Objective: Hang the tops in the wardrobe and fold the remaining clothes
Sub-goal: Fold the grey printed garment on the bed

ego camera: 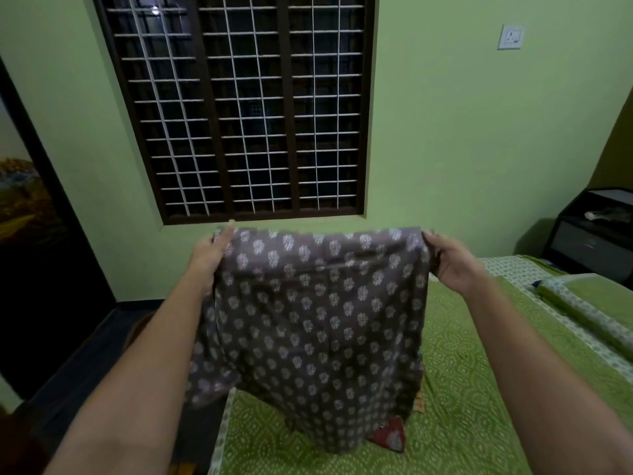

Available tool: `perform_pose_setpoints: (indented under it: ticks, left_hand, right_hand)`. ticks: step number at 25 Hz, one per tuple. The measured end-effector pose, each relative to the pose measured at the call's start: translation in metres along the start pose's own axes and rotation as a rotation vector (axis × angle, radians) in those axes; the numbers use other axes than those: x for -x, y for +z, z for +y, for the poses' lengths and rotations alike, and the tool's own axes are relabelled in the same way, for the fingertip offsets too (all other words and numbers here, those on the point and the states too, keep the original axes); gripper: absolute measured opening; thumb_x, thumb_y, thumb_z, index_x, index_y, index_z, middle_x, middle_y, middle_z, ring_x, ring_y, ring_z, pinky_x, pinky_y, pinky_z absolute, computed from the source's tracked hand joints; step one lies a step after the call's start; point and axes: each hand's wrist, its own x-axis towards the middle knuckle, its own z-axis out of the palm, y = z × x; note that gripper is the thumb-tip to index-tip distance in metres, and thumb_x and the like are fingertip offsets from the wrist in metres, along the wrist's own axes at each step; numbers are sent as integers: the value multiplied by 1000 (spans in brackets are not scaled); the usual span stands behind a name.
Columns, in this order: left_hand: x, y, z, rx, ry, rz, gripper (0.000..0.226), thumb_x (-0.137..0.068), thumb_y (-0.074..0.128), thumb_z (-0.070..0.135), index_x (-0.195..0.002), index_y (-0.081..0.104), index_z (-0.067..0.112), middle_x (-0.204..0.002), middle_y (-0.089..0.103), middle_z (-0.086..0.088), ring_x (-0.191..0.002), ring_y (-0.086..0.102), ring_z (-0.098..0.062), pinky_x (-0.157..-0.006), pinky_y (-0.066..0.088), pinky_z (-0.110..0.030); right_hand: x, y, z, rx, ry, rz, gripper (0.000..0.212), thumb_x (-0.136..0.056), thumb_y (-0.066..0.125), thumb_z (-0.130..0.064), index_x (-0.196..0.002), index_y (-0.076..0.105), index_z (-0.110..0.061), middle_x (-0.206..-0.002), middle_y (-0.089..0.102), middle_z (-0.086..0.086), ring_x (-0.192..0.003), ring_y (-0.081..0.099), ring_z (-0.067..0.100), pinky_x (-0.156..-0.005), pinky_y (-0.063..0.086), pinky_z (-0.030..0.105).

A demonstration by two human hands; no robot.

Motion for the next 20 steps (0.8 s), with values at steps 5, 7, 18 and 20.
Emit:
perform_pose_setpoints:
  ticks: [5, 7, 18, 20]
  left_hand:
    - [2, 5, -38, -343, 59, 50, 39, -91, 57, 44, -98, 67, 7, -95, 63, -9, -90, 57, -24, -81, 41, -33]
    - [3, 6, -44, -527, 70, 55, 41, -94, 51, 46, -82, 62, 8, -81, 58, -10, -83, 55, -25, -73, 37, -30]
    - [11, -9, -85, -302, -431, -325, 22, -86, 67, 28, -91, 71, 7, -102, 67, -16, -85, 60, -23, -70, 52, -27]
    - [19, -15, -92, -389, -474, -486, 22, -79, 75, 20, -96, 73, 7, -104, 69, -14, -89, 62, -21, -70, 50, -25]
  right_hand:
    - [-6, -16, 27, 352, 65, 155, 15, -94, 58, -22, -83, 63, -13, -87, 64, 8, -76, 59, 18, -69, 48, 29]
    - [-9, -21, 42, 546, 48, 267, 22, -94, 59, -21, -72, 58, -16, -80, 57, 7, -68, 52, 17, -63, 46, 28]
    - [14, -17, 53, 493, 394, -5, 21, -85, 67, -15, -92, 65, 4, -95, 67, 15, -87, 64, 24, -70, 55, 25]
    - [22, -24, 71, 834, 418, -105, 17, -74, 76, -9, -90, 70, -5, -94, 69, 9, -91, 62, 22, -78, 50, 28]
